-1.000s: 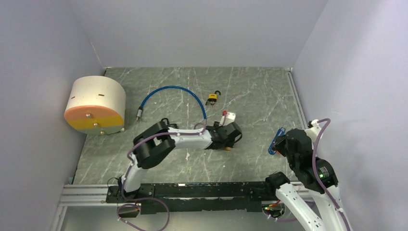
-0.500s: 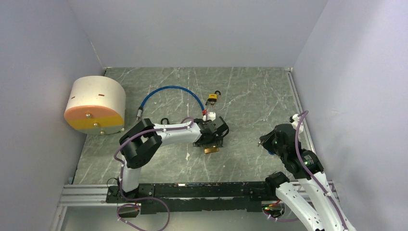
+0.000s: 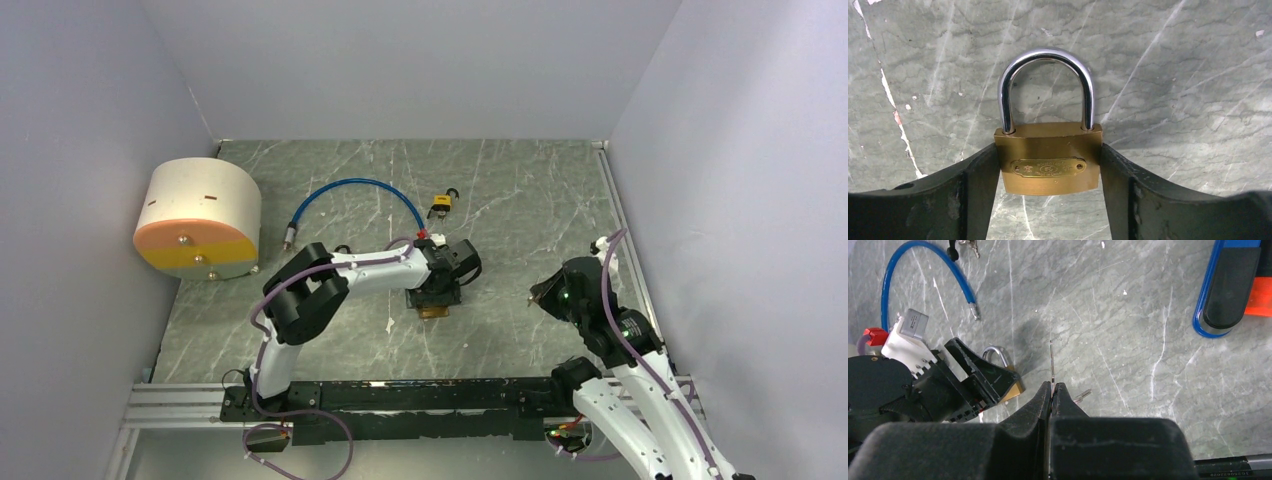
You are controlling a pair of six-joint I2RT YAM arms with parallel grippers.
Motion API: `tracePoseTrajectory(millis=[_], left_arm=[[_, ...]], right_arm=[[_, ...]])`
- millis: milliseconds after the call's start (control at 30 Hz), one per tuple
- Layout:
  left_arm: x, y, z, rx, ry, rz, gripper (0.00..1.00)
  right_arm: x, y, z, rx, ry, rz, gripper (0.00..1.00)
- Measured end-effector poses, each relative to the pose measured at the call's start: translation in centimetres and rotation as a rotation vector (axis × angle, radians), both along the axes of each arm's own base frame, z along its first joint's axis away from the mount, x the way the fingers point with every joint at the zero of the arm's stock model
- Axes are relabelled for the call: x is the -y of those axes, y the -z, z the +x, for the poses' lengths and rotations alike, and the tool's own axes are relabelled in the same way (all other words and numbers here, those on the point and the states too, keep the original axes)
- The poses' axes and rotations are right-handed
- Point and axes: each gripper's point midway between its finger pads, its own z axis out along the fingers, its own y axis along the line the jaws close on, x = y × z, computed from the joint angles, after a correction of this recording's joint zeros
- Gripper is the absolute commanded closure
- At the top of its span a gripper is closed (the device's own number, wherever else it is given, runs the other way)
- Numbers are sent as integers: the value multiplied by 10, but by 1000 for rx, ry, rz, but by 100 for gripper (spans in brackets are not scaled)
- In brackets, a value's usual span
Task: Unlock with the key
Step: Pick up the lock from the center of the board.
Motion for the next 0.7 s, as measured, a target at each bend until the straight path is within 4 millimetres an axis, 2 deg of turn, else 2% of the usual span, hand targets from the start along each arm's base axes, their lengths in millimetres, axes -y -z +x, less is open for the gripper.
tracePoseTrajectory(millis=[33, 67, 133, 267, 367, 433, 567, 600, 700], left_arm=[[0, 0, 0, -2, -3, 0, 13], [-1, 1, 0, -5, -7, 1, 10], [0, 1, -4, -21, -12, -6, 10], [-3, 2, -8, -43, -9, 14, 27], [-1, 4, -10, -69, -17, 30, 35], [-2, 5, -12, -84, -21, 41, 44], [-3, 4, -11, -82, -23, 31, 70], [-4, 2, -9, -79, -23, 22, 73], [-9, -1, -9, -102, -27, -7, 74]], right_arm=[[0, 0, 0, -1, -4, -2, 100], [-1, 1, 0, -2, -7, -4, 100], [-2, 0, 1, 0, -14, 1, 100], [-7, 1, 3, 4, -30, 15, 100], [-8, 1, 3, 3, -34, 18, 100], [-8, 1, 3, 5, -34, 19, 100], [-9, -1, 3, 11, -41, 20, 100], [-10, -1, 3, 13, -50, 21, 100], [-18, -4, 5, 34, -101, 34, 100]])
